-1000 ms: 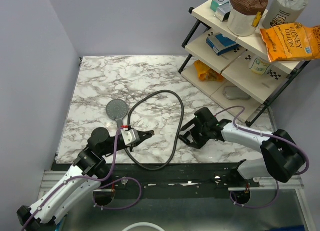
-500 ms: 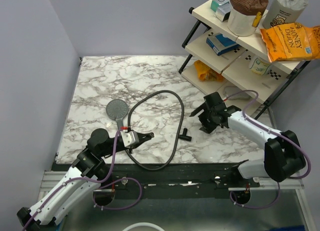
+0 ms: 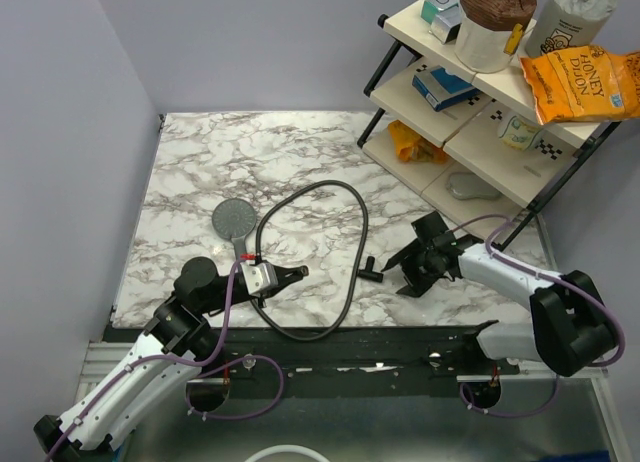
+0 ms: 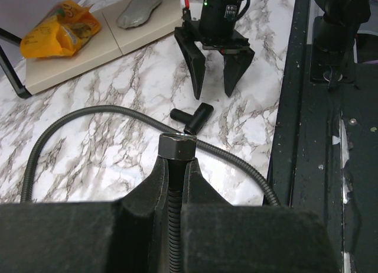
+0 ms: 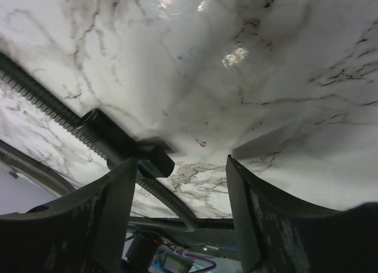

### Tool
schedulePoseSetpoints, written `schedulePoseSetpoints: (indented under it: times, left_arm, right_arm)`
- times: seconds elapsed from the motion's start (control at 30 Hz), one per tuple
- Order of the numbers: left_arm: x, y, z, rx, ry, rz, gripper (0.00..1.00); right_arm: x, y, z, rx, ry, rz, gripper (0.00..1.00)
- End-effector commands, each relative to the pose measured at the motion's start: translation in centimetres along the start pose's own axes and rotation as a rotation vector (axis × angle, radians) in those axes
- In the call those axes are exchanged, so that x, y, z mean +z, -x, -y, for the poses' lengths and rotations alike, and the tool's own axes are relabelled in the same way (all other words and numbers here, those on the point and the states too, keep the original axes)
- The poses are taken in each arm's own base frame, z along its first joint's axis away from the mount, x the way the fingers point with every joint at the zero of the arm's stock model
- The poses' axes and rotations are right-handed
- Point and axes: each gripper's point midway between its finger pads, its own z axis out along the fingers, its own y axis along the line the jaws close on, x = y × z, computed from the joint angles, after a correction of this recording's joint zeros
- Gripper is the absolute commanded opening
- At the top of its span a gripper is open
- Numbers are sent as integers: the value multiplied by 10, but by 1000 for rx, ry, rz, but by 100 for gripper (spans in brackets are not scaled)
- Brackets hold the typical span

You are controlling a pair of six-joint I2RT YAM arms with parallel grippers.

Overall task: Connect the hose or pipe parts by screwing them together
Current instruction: Pick up the adaptor from the center of the board.

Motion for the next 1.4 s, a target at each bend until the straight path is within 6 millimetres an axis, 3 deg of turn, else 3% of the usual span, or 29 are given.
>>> schedulePoseSetpoints:
  times: [0.0,0.33,0.53,0.63,0.77,1.0,1.07,1.2,1.23,1.37]
  left_arm:
    - [-1,17,1,24,-14,45,0]
    - [-2,16,2,32,-16,44,0]
    - [-3,15,1,38,-9,47,0]
    - [-5,15,2,38,-5,46,0]
    - [-8,16,1,42,3,44,0]
    - [-10,20,2,48,4,50,0]
    - [-10,20,2,46,6,50,0]
    - [-11,23,3,47,5,55,0]
    - [-11,23,3,47,3,58,0]
    - [-10,30,3,43,0,84,0]
  right_arm:
    - [3,-20,-10,9,-13,-103,74]
    - [22,-26,-26,56,-43,-118,74]
    - [32,-23,-38,36,-54,-101,69]
    - [36,-9,-40,2,-89,-55,60]
    - [36,2,-48,-11,-101,-37,33]
    - [40,7,-56,-37,-116,-38,31]
    - [36,13,-50,-92,-152,-5,19]
    - [18,29,-34,-276,-267,53,17]
    - [8,38,-24,-358,-338,74,17]
    - [-1,42,8,-493,-472,24,17]
